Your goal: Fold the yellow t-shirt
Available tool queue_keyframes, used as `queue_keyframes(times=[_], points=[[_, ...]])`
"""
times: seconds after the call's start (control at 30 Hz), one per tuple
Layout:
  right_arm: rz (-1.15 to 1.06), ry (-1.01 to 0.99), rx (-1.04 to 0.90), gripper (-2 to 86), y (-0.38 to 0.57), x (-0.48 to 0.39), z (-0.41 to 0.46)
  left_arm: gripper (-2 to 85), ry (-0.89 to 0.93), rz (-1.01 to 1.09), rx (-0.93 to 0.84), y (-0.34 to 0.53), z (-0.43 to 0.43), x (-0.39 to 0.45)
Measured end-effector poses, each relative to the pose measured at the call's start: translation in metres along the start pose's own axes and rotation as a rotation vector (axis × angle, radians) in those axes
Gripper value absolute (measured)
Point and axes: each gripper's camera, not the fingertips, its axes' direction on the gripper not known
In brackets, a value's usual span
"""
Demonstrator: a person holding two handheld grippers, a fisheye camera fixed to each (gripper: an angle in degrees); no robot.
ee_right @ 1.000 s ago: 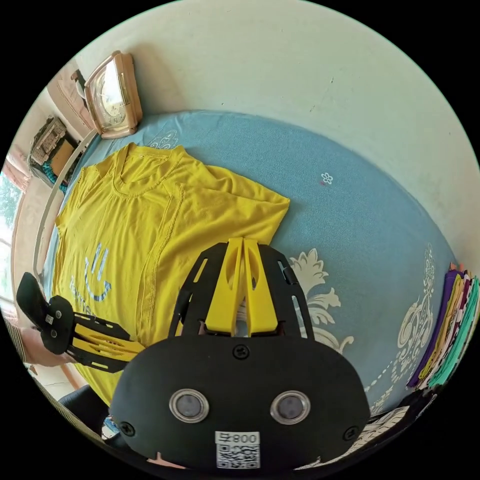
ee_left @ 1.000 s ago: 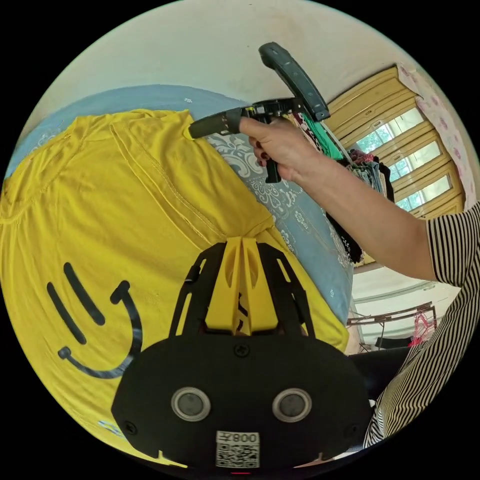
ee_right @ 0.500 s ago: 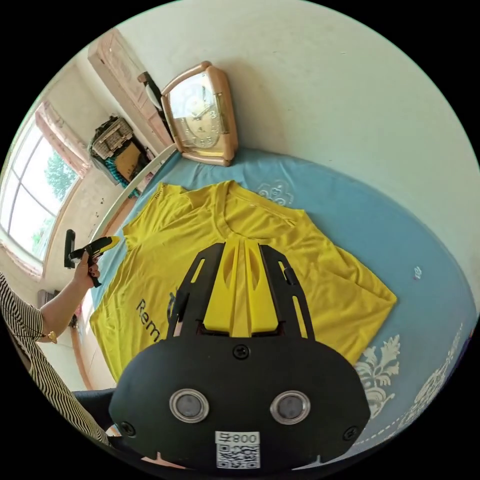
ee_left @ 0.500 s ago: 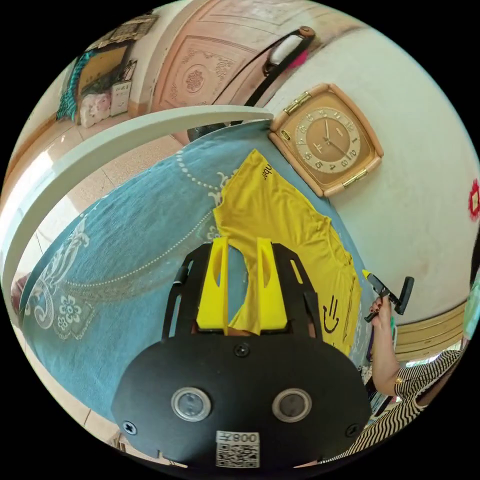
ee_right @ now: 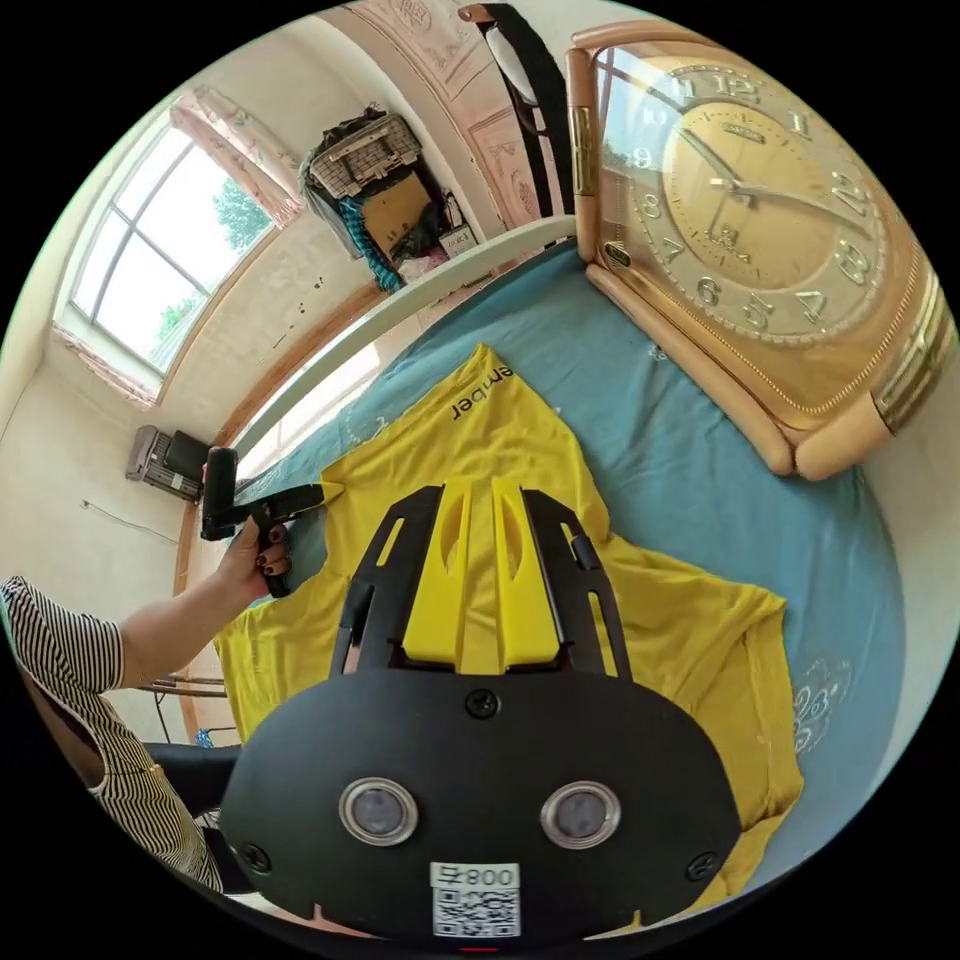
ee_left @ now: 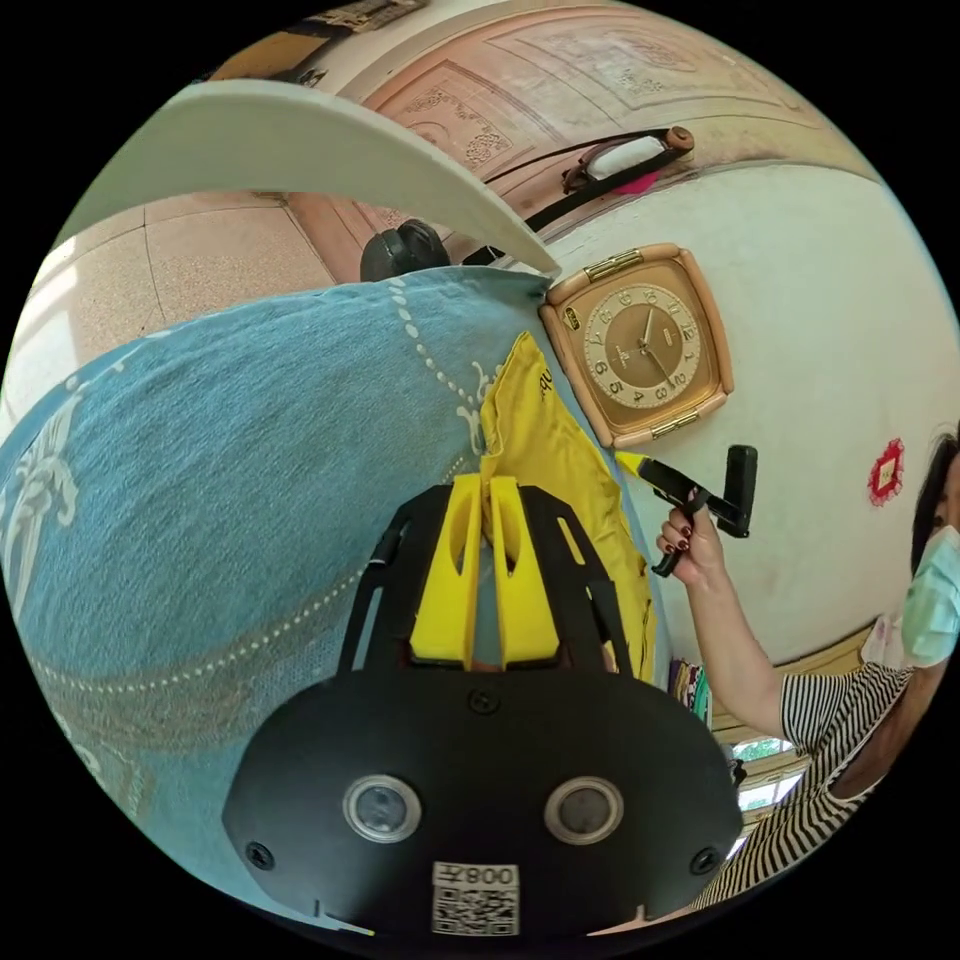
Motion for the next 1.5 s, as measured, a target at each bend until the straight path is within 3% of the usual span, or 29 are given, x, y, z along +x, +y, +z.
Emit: queue_keyframes(times=[0.5, 0.87, 1.13, 1.33, 1.5], points=[[-0.189, 0.164, -0.229, 6.1, -0.212, -0.053, 0.086, 1.4, 0.123, -0.012, 0.027, -0.011, -0.073, -0.029], [-0.245, 0.266, -0.300, 1.0, -0.243, -0.071, 0.103, 1.3, 0.137, -0.013, 0.028, -0.003, -0.097, -0.018], [-0.264, 0.116, -0.119, 0.4, -0.223, -0.073, 0.029, 1.4, 0.103, -0.012, 0.017, 0.010, -0.101, 0.006], [-0.250, -0.053, 0.038, 0.4, -0.174, -0.045, -0.052, 1.5, 0.076, 0.265, 0.072, 0.033, -0.130, 0.093], [-0.165, -0.178, 0.091, 0.4, -0.096, 0.008, -0.097, 1.5, -0.037, 0.592, -0.044, 0.076, -0.117, 0.169]])
